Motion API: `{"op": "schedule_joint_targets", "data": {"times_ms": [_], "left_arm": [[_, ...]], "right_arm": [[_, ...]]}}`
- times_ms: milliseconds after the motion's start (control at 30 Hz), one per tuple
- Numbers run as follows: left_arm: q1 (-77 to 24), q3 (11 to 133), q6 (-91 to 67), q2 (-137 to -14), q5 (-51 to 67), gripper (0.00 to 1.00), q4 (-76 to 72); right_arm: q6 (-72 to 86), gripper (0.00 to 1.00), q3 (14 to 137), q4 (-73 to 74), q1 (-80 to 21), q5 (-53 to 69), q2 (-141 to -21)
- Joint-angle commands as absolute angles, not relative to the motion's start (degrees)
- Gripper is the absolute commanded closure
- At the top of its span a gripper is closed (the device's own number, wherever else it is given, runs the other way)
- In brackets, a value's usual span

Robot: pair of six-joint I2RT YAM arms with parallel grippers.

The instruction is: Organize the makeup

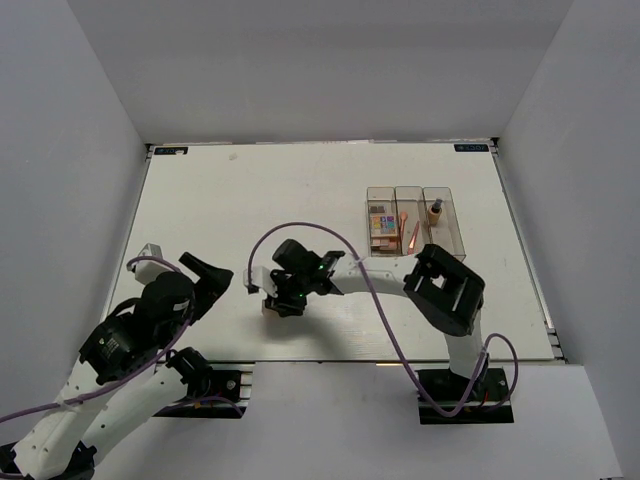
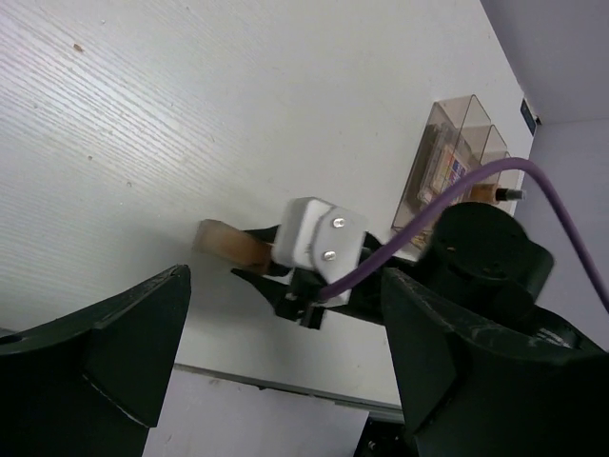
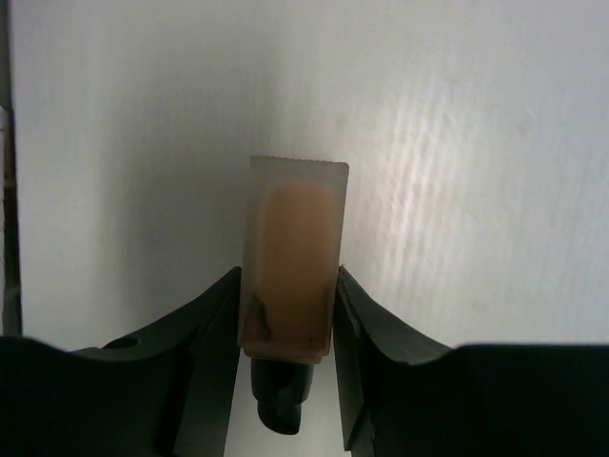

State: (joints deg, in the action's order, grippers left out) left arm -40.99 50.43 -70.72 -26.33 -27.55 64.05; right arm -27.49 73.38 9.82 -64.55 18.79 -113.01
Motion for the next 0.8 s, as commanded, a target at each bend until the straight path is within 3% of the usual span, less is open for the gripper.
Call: {"op": "schedule_joint_targets", "data": {"times_ms": [0,300,767], "left_arm": [[-40.87,52.12,-70.58,-26.54,-30.93,0.1,63.63],[-41.4,49.58,-68.47,-30.05,-31.29,0.09,57.4],[-40.87,43.68,-61.88,-38.84,-24.88,0.08,41.58]], "right_arm": [[-28.04,1.0,72.78,10.02,-60.23,17.84,-105.83],[-27.51,1.0,71.72,15.29,-47.65,11.97,-91.6],[-22.94,1.0,60.92,19.95,-17.33,4.13,-77.79]]}}
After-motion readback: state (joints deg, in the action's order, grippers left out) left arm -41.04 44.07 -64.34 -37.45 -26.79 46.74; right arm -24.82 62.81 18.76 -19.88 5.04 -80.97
